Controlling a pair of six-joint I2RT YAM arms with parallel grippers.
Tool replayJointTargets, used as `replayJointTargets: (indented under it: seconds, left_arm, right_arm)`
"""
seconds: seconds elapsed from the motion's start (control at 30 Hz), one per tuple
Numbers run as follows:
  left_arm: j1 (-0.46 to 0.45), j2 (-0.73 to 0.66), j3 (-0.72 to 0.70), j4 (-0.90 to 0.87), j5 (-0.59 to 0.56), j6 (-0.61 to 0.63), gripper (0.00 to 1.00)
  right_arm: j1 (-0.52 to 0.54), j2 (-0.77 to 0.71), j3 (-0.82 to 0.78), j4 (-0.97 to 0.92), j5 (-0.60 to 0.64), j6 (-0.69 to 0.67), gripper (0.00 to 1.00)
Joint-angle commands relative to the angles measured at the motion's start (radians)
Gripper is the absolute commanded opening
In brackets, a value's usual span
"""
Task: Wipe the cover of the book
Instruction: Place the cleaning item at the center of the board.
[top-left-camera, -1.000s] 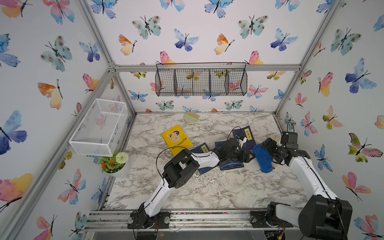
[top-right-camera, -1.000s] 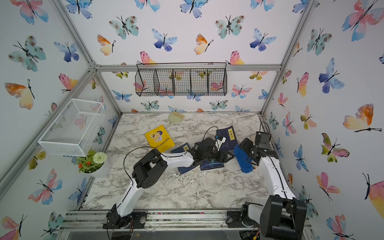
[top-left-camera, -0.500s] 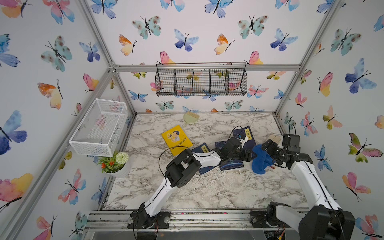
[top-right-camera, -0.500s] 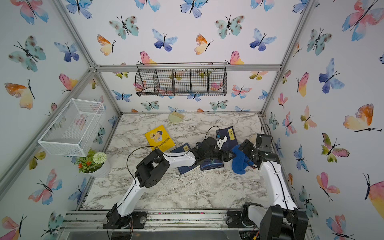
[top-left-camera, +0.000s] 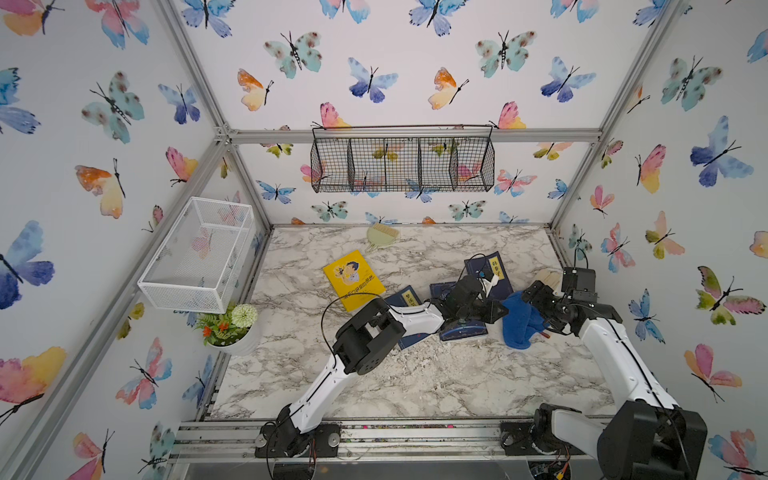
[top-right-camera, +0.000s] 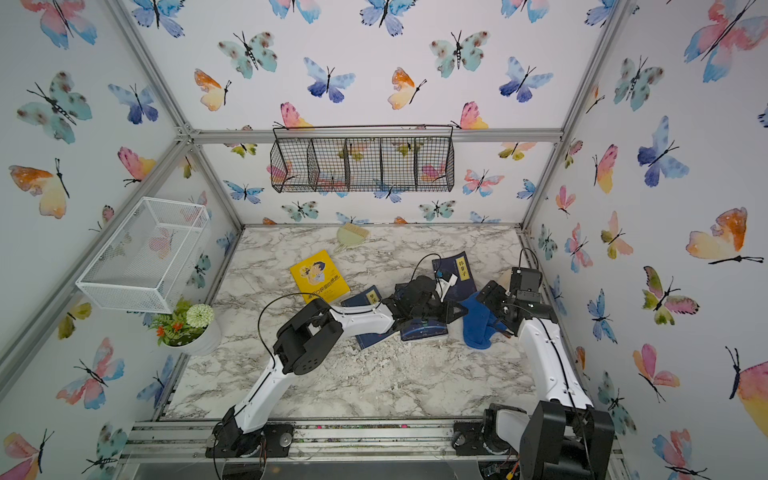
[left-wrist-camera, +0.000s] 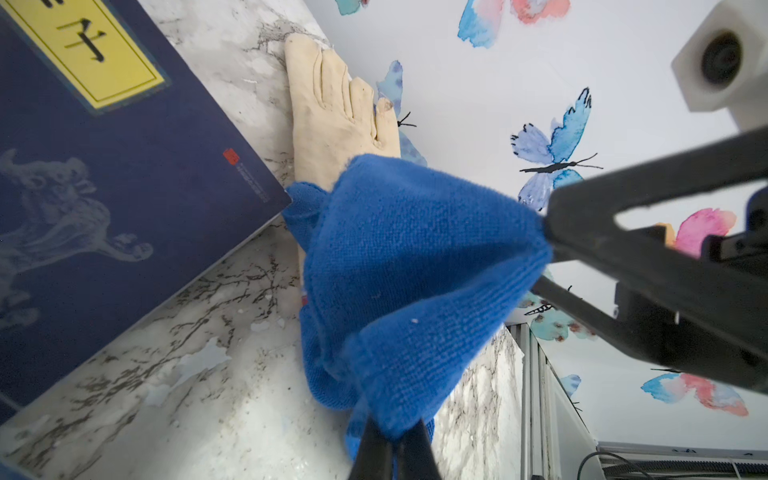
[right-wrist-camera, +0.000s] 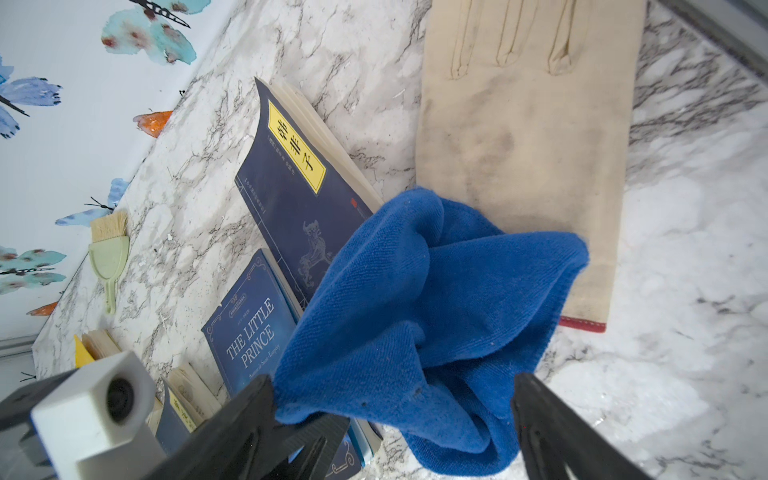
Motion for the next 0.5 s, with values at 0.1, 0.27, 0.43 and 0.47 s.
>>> replayJointTargets:
  seconds: [0.1, 0.27, 0.43, 0.47]
  left_arm:
    - [-0.035, 0.027, -0.017, -0.024, 0.008, 0.009, 0.00]
    - [-0.062, 0.019, -0.004, -0.128, -0.039, 0.062, 0.07]
    - [-0.064, -0.044, 0.030, -0.377, -0.223, 0.157, 0.98]
    - [-0.064, -0.060, 0.032, -0.414, -0.253, 0.178, 0.98]
  right_arm:
    - [-0.017, 0.068, 0.119, 0.041, 0.168, 0.024, 0.91]
    - [-0.054, 0.097, 0.102, 0.071, 0.152, 0.022, 0.91]
    - [-0.054, 0.099, 0.062, 0.117, 0.101, 0.038, 0.91]
    - [-0.053, 0.101, 0.066, 0.115, 0.101, 0.036, 0.91]
